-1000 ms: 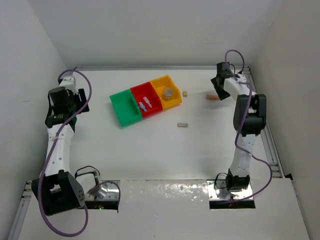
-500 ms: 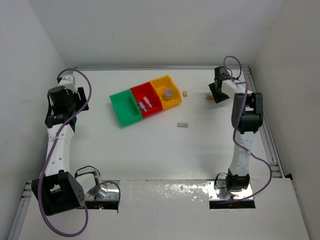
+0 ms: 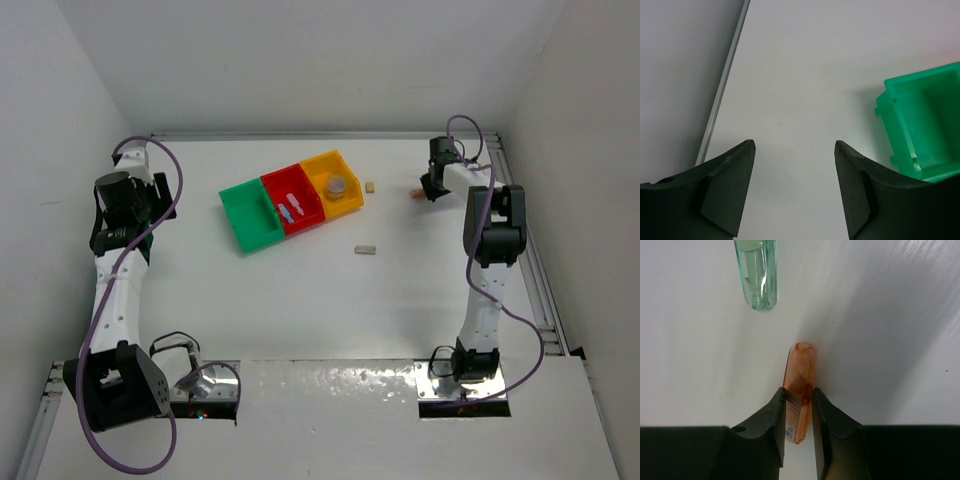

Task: Sort the stationery into containers
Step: Move the stationery to the center of the board.

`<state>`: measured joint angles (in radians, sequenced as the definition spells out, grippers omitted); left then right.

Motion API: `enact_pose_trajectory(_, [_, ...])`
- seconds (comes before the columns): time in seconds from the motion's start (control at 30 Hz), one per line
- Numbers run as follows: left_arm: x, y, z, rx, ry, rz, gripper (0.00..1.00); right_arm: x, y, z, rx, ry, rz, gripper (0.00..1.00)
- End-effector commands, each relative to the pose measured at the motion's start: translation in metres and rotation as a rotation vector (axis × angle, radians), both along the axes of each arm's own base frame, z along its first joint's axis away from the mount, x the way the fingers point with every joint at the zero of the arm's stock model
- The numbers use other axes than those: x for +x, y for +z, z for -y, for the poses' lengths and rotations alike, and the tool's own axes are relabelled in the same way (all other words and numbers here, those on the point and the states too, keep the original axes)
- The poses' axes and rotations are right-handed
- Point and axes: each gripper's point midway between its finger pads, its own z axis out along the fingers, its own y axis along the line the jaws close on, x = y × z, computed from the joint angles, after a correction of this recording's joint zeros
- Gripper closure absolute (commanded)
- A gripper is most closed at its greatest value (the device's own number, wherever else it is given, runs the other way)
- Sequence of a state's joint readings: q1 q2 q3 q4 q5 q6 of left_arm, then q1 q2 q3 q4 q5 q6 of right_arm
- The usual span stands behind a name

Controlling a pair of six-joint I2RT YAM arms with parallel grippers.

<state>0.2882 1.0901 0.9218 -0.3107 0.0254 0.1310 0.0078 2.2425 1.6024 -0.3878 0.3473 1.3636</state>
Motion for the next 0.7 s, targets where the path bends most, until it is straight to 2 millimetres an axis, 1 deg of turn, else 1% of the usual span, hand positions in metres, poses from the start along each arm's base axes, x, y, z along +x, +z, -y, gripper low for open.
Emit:
enact_pose_trajectory(0.0, [0.002,0.028,-0.009,0.047,0.021,0.089,0.37,-0.029,-0.015,0.017,-0.013,0.007,-0.093,0.78])
enact_pose_trajectory(0.03, [0.002,0.028,-0.009,0.048,0.021,0.089,0.37,-0.03,-0.011,0.017,-0.007,0.013,-0.088,0.78])
enact_pose_trajectory(0.1, [0.001,0.027,-0.009,0.05,0.025,0.088,0.37,-0.037,-0.012,0.021,-0.023,0.045,-0.106,0.78])
enact_pose_trajectory(0.13, [0.001,0.027,-0.009,0.05,0.022,0.086,0.37,-0.038,-0.007,0.022,-0.035,0.06,-0.106,0.78])
enact_pose_trajectory(0.27, [-0.001,0.027,-0.009,0.056,0.02,0.086,0.37,-0.054,-0.008,0.028,-0.093,0.203,-0.172,0.77])
enact_pose_trajectory(0.33, [-0.001,0.026,-0.008,0.056,0.02,0.085,0.37,-0.055,-0.008,0.027,-0.093,0.274,-0.184,0.75])
enact_pose_trajectory(0.37, [-0.002,0.026,-0.008,0.057,0.02,0.084,0.37,-0.055,-0.01,0.021,-0.077,0.375,-0.187,0.7])
enact_pose_trajectory(0.4, [-0.002,0.024,-0.008,0.057,0.02,0.083,0.37,-0.053,-0.011,0.019,-0.079,0.425,-0.189,0.68])
enact_pose_trajectory(0.43, [-0.002,0.024,-0.008,0.058,0.019,0.083,0.37,-0.062,-0.012,0.018,-0.078,0.462,-0.239,0.66])
enact_pose_trajectory(0.47, [-0.002,0.023,-0.008,0.056,0.02,0.08,0.37,-0.059,-0.009,0.02,-0.101,0.505,-0.261,0.59])
enact_pose_trajectory(0.53, [-0.002,0.023,-0.008,0.056,0.02,0.081,0.37,-0.062,-0.006,0.025,-0.125,0.524,-0.287,0.53])
enact_pose_trajectory(0.57, [-0.002,0.022,-0.008,0.052,0.018,0.081,0.37,-0.061,-0.003,0.025,-0.129,0.523,-0.274,0.48])
enact_pose_trajectory(0.67, [0.0,0.023,-0.007,0.054,0.014,0.089,0.37,-0.053,0.002,0.023,-0.135,0.522,-0.236,0.44])
